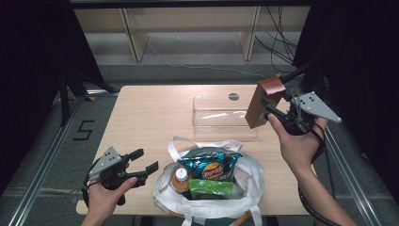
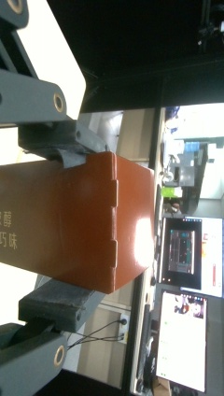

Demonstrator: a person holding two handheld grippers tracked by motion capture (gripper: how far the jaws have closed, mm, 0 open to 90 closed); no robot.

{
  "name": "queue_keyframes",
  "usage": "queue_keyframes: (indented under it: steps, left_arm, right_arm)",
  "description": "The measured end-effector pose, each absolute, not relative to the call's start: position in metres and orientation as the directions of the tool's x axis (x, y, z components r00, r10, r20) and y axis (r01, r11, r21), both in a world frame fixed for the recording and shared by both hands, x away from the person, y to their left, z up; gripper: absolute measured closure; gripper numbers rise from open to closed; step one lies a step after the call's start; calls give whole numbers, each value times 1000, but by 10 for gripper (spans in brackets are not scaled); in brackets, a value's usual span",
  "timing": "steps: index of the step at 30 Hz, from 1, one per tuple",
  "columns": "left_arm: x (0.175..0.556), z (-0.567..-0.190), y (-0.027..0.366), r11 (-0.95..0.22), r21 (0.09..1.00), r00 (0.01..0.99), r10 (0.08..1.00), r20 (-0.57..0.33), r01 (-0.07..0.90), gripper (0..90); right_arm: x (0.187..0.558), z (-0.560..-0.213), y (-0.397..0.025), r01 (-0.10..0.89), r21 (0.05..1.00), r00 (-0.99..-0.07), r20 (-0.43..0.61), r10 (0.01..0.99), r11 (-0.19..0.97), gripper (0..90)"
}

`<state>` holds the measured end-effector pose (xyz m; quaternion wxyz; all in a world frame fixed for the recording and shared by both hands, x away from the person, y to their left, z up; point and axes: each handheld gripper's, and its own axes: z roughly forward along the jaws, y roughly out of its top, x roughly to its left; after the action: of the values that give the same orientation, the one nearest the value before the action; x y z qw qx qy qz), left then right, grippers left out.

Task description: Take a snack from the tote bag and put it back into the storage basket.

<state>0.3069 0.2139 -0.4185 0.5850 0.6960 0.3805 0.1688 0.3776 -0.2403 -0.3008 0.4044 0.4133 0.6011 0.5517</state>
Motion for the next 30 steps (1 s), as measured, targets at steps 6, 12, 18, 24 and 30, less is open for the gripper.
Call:
queue_keyframes:
  steps: [6, 12, 18, 24, 30]
  left_arm:
    - [307, -418, 214, -25, 943, 654, 726, -211, 331, 213]
    - [307, -418, 213, -20, 946, 661, 720, -211, 323, 213]
    - [307, -418, 213, -23, 946, 662, 721, -207, 322, 211]
    - [306, -418, 213, -22, 947, 660, 723, -207, 321, 211]
    - [307, -418, 214, -21, 948, 661, 721, -206, 318, 211]
  right_arm:
    - [386, -303, -239, 60, 997, -307, -29, 951, 49, 391]
    - [395, -305, -236, 77, 996, -272, -24, 962, 46, 391]
    - [401, -308, -233, 80, 996, -255, -17, 967, 39, 391]
    - [408, -308, -230, 68, 997, -257, -24, 966, 43, 390]
    - [413, -308, -225, 64, 998, -244, -11, 970, 27, 390]
